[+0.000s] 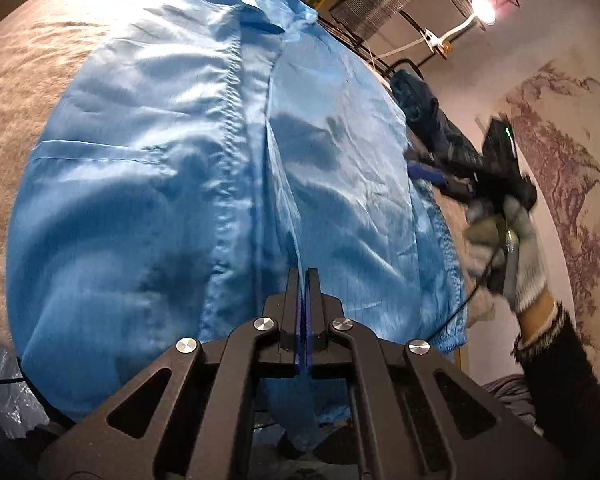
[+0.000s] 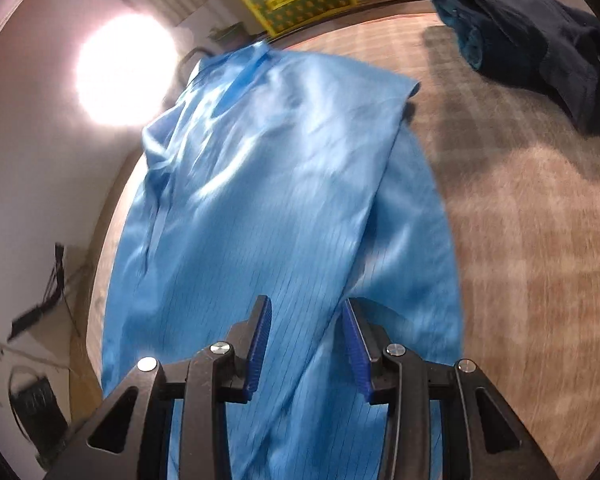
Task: Fold large clothes
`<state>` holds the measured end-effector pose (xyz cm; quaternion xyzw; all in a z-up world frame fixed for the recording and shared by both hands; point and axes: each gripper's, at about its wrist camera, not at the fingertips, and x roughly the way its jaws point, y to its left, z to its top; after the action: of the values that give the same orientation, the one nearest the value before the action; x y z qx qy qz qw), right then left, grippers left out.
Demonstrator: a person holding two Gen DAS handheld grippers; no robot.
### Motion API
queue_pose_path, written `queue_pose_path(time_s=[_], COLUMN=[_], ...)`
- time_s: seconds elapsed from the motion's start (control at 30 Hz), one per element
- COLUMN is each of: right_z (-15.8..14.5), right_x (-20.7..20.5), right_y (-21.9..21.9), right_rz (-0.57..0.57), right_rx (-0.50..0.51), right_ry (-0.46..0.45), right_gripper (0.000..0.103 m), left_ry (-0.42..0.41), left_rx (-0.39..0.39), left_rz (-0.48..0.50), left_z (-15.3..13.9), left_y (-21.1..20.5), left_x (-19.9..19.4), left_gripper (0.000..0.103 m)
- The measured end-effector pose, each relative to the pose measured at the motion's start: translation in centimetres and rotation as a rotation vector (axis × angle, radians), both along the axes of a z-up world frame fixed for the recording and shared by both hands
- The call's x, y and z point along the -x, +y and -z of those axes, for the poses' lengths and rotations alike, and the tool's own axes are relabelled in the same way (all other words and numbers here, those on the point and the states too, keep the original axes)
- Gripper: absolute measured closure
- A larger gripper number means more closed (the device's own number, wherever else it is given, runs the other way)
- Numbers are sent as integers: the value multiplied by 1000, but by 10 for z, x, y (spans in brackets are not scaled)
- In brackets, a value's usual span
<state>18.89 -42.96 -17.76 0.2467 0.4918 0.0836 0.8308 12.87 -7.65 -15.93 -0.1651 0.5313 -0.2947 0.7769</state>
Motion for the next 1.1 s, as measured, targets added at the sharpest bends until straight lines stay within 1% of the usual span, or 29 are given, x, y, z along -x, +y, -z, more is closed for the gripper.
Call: queue_pose_path(time_s=[0.07, 0.1, 0.13, 0.17, 0.2, 0.23, 0.3, 0.37, 0.43, 0.53, 0.7, 0.77, 0.8, 0.83, 0.97, 1.03, 1.1], right_z=[2, 3, 4, 6, 8, 8, 5, -3, -9, -10, -2, 2, 2, -2, -22, -32, -37], right_x=[-12, -17, -20, -25, -30, -30, -35, -40, -47, -58, -76, -77, -76, -69, -31, 1, 29], right_y=[-9, -12, -13, -14, -14, -14, -15, -18, -25, -40, -57, -60, -62, -62, -59, -54, -45], right_rz=[29, 42, 50, 51, 49, 47, 45, 45, 58, 88, 94, 97, 93, 80, 35, 0, -36], right_rx=[-26, -32, -35, -45, -50, -47, -13, 19, 49, 80, 84, 49, 20, -16, -44, -93, -107], right_ry=[6, 9, 10, 11, 10, 7, -1, -27, -47, -58, -72, -52, -44, -54, -91, -98, -100], right_gripper=[65, 68, 75, 81, 94, 101, 103, 103, 103, 103, 102, 95, 81, 72, 71, 70, 68], left_ry=[8, 19, 30, 35, 44, 52, 74, 93, 126, 148, 127, 119, 111, 108, 115, 97, 82], left_rx=[0, 4, 6, 6, 13, 21, 41, 57, 88, 115, 82, 72, 80, 82, 92, 63, 51], left_rz=[4, 5, 7, 7, 5, 4, 3, 8, 9, 23, 82, 96, 97, 90, 81, 86, 91], left_z=[3, 6, 9, 10, 13, 14, 16, 18, 20, 24, 26, 26, 24, 22, 17, 14, 11], left_y=[-3, -4, -5, -6, -6, -6, -7, -8, -13, -29, -58, -61, -57, -53, -41, -38, -40], left_x=[0, 0, 0, 0, -1, -1, 0, 2, 4, 9, 19, 23, 26, 27, 27, 27, 25], left_gripper=[103, 103, 103, 103, 103, 103, 103, 103, 103, 103, 103, 103, 103, 103, 103, 103, 103])
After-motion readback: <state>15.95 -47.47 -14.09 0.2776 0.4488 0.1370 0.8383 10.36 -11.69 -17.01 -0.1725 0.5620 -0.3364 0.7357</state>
